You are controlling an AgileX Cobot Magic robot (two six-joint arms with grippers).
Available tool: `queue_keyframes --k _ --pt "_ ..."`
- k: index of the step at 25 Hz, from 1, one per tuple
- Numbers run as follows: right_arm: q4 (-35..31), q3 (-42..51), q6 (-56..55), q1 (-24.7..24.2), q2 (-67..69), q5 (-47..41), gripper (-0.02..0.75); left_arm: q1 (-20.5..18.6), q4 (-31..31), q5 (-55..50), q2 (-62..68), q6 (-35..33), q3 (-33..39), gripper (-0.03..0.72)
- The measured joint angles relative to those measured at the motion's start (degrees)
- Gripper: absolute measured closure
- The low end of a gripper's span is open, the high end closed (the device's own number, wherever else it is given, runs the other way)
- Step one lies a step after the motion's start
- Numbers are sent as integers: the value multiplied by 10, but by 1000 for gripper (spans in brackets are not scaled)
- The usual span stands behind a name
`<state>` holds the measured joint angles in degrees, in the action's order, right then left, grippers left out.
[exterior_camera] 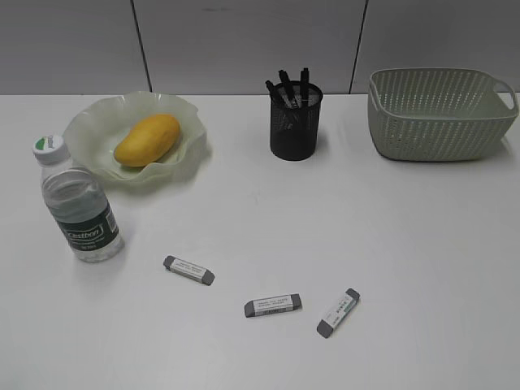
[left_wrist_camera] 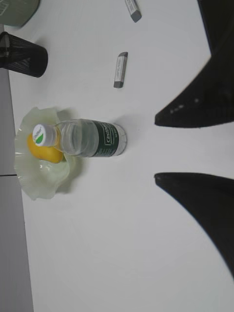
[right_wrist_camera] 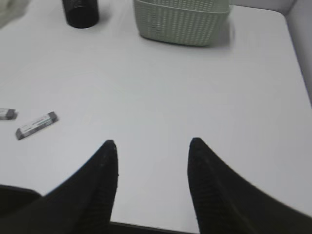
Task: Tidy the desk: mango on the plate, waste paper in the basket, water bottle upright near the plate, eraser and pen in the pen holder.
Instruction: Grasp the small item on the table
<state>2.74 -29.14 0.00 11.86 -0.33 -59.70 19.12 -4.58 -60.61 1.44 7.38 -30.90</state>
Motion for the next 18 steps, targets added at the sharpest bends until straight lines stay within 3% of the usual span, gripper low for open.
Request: queue_keyframes --k 3,6,9,13,18 --pt "0 0 0 -47 -1 1 355 0 1 1 25 0 0 452" --pt "0 0 0 -53 -1 1 355 0 3 1 58 -1 0 445" --pt "0 0 0 -53 -1 1 355 0 21 2 110 -22 -1 389" --pt "0 0 0 -53 -1 1 355 0 94 26 230 -66 -21 281" --pt "0 0 0 -53 -1 1 355 2 211 77 411 -160 -51 308"
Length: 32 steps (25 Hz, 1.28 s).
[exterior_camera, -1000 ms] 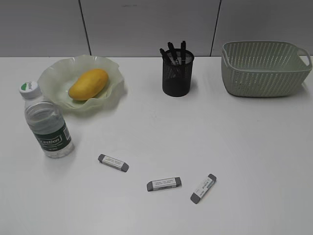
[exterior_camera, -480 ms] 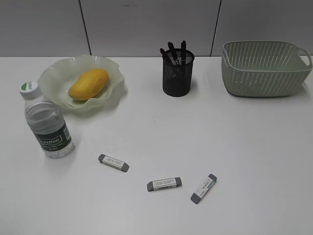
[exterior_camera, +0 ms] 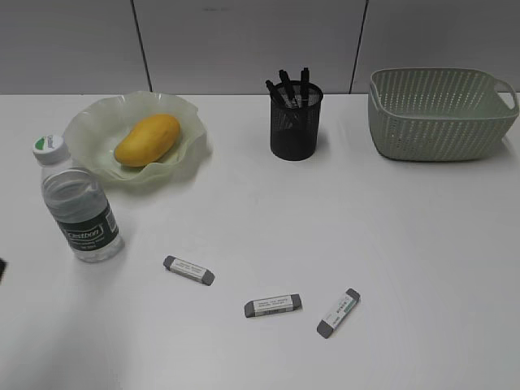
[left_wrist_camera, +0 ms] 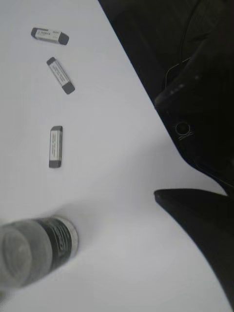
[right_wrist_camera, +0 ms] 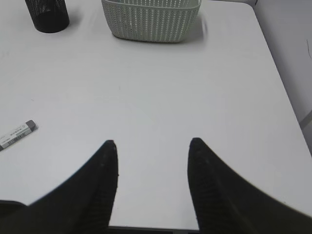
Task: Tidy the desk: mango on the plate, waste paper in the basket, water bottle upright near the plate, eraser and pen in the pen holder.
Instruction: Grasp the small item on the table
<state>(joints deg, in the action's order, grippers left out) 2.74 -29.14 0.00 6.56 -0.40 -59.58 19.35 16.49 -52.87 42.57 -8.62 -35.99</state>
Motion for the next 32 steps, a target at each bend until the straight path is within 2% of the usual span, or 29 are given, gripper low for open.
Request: queue_keyframes --k 2,4,6,8,10,12,15,21,26,32 --pt "0 0 0 0 0 0 355 20 25 37 82 -35 -11 312" --pt "0 0 0 0 0 0 355 64 22 71 143 -63 -21 312" --pt "0 0 0 0 0 0 355 121 -15 108 201 -79 -34 312" --pt "0 0 0 0 0 0 355 187 -80 141 264 -85 -49 312" --pt "0 0 0 0 0 0 355 232 -138 172 334 -88 -73 312" --pt "0 0 0 0 0 0 355 255 -193 194 394 -91 -98 312" --pt "0 0 0 0 0 0 355 261 -244 208 472 -137 -139 312" --pt "0 0 0 0 0 0 355 260 -265 259 570 -303 -178 323" --pt "0 0 0 0 0 0 355 233 -282 264 612 -326 -178 383" --pt "0 0 0 0 0 1 355 204 -281 318 633 -357 -182 401"
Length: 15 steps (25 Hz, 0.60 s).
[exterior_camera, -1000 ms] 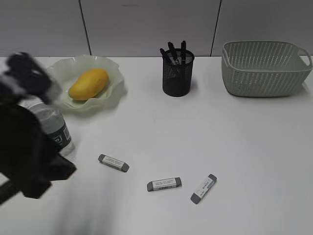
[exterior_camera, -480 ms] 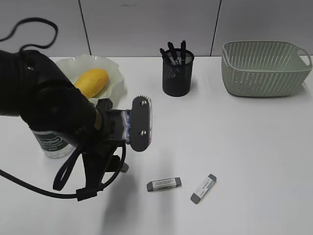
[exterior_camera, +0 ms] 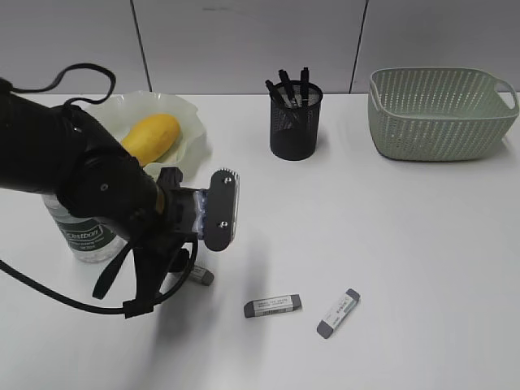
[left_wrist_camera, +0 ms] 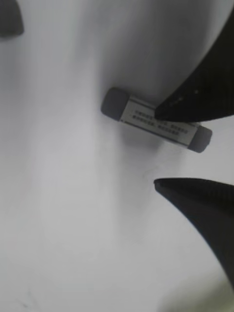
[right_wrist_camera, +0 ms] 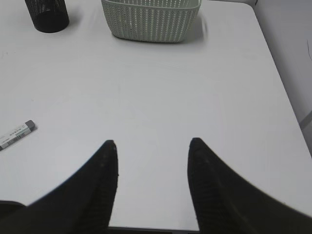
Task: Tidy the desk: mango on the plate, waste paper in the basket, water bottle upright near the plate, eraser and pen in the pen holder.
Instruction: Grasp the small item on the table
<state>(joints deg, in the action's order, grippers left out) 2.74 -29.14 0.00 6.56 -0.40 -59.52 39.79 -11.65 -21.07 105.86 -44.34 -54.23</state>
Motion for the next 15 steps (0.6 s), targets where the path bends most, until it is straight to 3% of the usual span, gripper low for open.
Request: queue_keyframes --k 8,15 --pt "0 0 0 0 0 0 355 0 29 -5 35 -39 -3 424" --pt "0 0 0 0 0 0 355 0 66 1 47 -44 -16 549"
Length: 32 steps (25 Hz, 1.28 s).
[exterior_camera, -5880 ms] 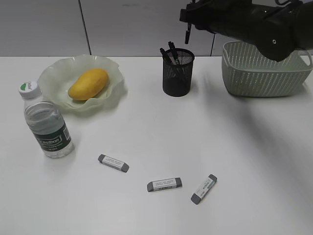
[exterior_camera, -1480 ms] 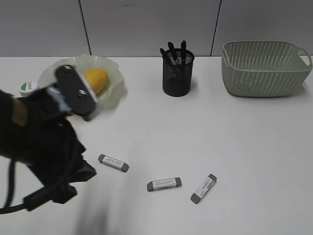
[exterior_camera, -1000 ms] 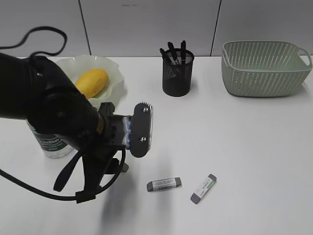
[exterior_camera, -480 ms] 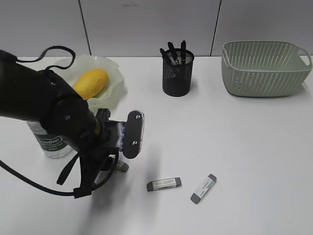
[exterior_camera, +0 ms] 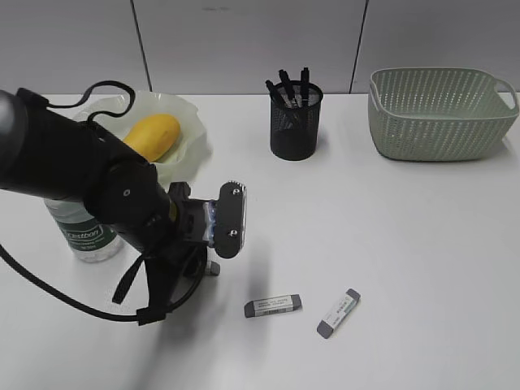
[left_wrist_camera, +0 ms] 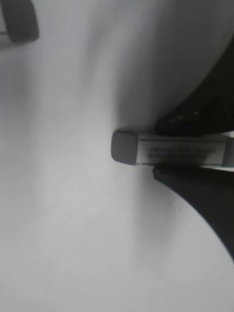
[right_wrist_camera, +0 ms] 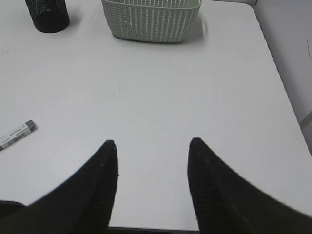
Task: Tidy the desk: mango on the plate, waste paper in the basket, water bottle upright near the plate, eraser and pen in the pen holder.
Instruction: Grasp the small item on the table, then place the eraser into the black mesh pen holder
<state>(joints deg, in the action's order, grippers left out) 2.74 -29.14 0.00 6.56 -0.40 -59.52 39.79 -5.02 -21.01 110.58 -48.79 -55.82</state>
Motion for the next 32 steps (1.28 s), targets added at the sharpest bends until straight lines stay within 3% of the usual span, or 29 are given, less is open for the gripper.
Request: queue_keyframes --k 3,5,10,13,16,19,20,23,24,26,28,30,32 --pt "0 0 0 0 0 0 355 0 47 5 -11 0 3 549" --pt "0 0 0 0 0 0 355 0 116 25 -38 0 8 549" --pt "0 0 0 0 0 0 355 1 295 245 -127 5 5 549" --pt "0 0 0 0 0 0 355 0 330 347 -126 74 -31 549" --pt "0 0 0 0 0 0 355 0 308 380 -94 194 -83 549" --pt "0 0 0 0 0 0 355 0 197 391 -47 369 -134 549" --pt "0 0 0 0 0 0 355 0 134 391 -34 437 -150 549" --pt "0 0 0 0 0 0 355 -1 -135 403 -18 661 -166 549" --pt "0 0 0 0 0 0 355 -6 -226 433 -17 785 -167 549" --pt "0 0 0 0 0 0 355 -30 -452 543 -14 986 -168 549" --pt "0 0 0 0 0 0 355 -69 -601 657 -10 1129 -174 549" --pt "0 0 0 0 0 0 355 -96 -684 659 -10 1188 -175 549" --pt "0 0 0 0 0 0 355 -109 -709 569 -9 1202 -178 549"
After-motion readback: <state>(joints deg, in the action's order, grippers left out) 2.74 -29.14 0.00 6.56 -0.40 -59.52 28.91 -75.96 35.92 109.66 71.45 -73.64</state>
